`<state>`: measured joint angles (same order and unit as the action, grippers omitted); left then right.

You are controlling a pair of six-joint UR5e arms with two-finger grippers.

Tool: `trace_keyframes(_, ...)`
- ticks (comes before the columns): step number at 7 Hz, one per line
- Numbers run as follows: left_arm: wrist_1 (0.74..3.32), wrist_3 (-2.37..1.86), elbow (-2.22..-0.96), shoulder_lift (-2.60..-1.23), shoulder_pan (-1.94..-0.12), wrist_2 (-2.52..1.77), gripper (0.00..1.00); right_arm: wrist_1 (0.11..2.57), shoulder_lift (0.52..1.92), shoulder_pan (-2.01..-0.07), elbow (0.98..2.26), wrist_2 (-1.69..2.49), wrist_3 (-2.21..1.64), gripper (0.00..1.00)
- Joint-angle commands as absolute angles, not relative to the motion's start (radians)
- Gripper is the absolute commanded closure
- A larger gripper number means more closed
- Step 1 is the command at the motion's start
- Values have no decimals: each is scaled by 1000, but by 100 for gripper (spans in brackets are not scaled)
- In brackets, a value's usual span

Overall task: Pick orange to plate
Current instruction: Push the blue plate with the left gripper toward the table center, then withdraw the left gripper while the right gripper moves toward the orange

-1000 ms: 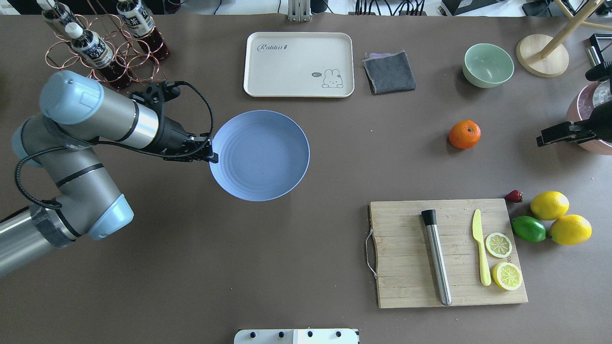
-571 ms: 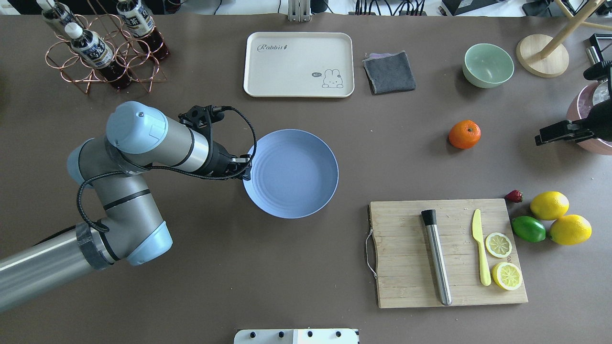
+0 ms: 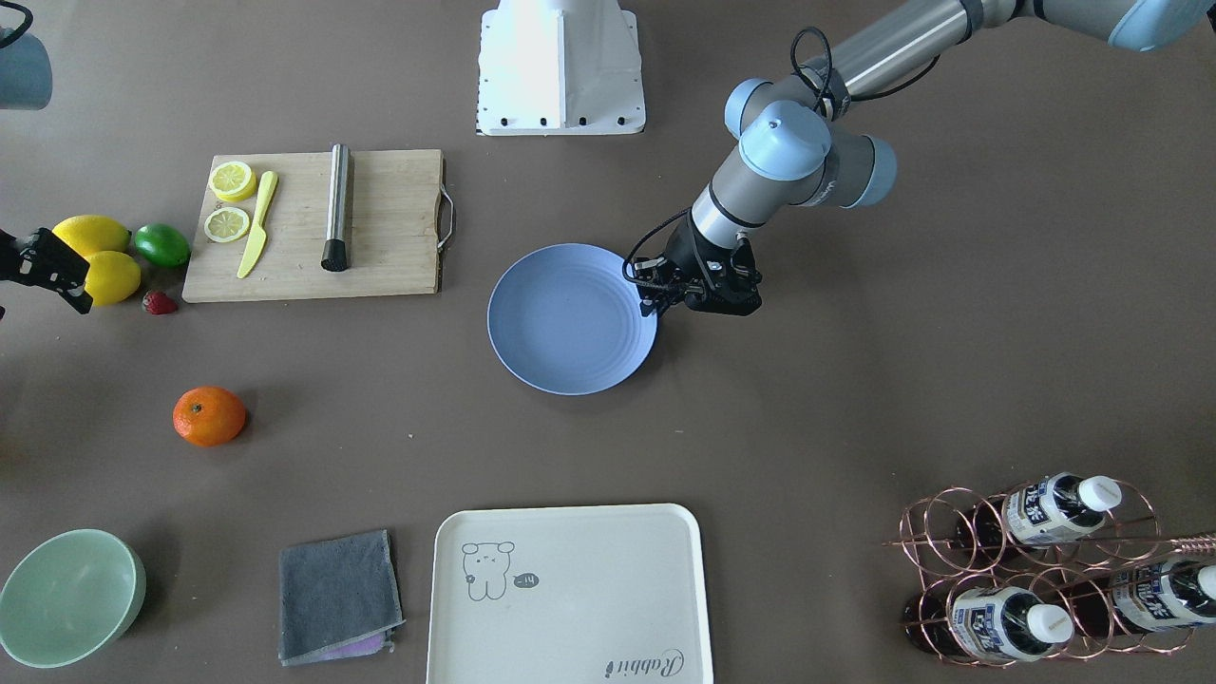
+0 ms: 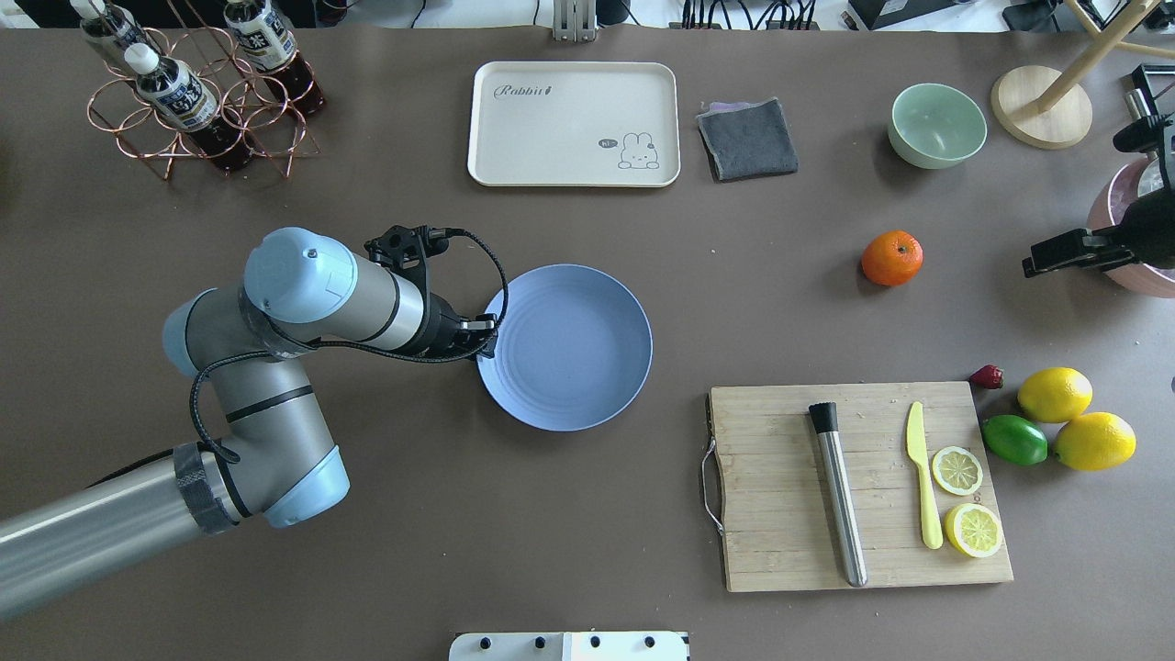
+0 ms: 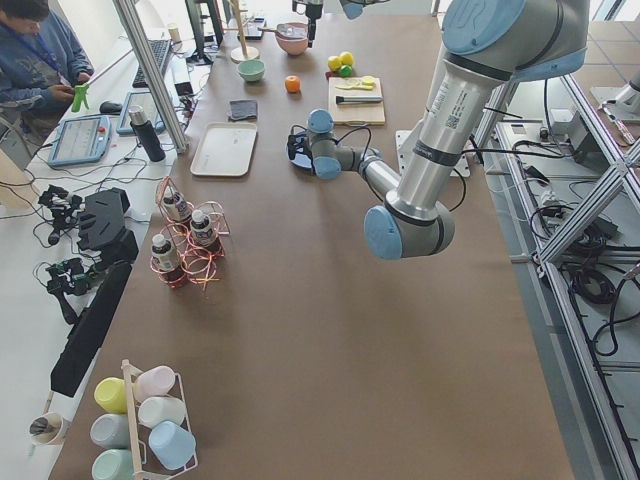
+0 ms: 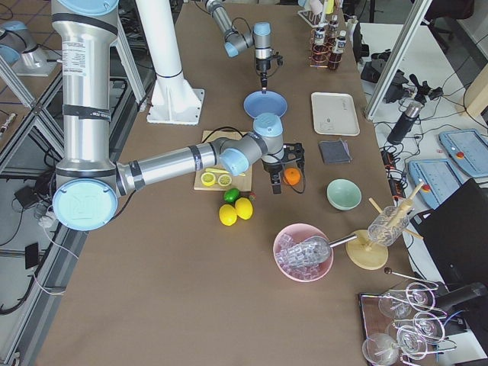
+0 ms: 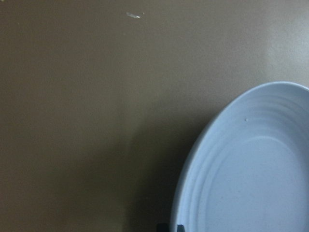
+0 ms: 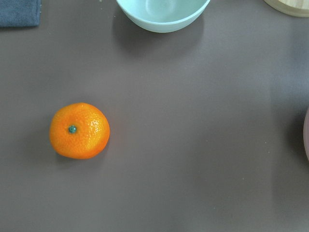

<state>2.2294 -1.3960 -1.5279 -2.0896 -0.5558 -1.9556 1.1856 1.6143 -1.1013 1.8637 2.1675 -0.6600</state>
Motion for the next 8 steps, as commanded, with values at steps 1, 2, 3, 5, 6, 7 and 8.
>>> trace_keyframes(1, 2220, -1393, -1575, -2080, -613, -1973, 2, 1187, 1599, -1098, 1861, 2164, -661, 0)
trace_keyframes(2, 2200, -1384, -1595, -2042, -721, -2097, 2, 1189, 1579, -1091, 1839, 2164, -661, 0)
trace_keyframes(3, 2182, -1293, -1617, -2002, -839, -2194, 2, 1189, 1545, -1083, 1801, 2151, -661, 0)
trace_keyframes(5, 2094, -965, -1695, -1814, -999, -2287, 2, 1187, 1525, -1075, 1776, 2138, -661, 0)
trace_keyframes(6, 2051, -763, -1739, -1692, -1094, -2322, 2, 1187, 1525, -1075, 1775, 2138, -661, 0)
trace_keyframes(7, 2010, -539, -1732, -1616, -1195, -2351, 2, 1187, 1525, -1074, 1773, 2138, -660, 0)
trace_keyframes(8, 1918, -282, -1729, -1541, -1292, -2353, 2, 1187, 1523, -1074, 1767, 2137, -660, 0)
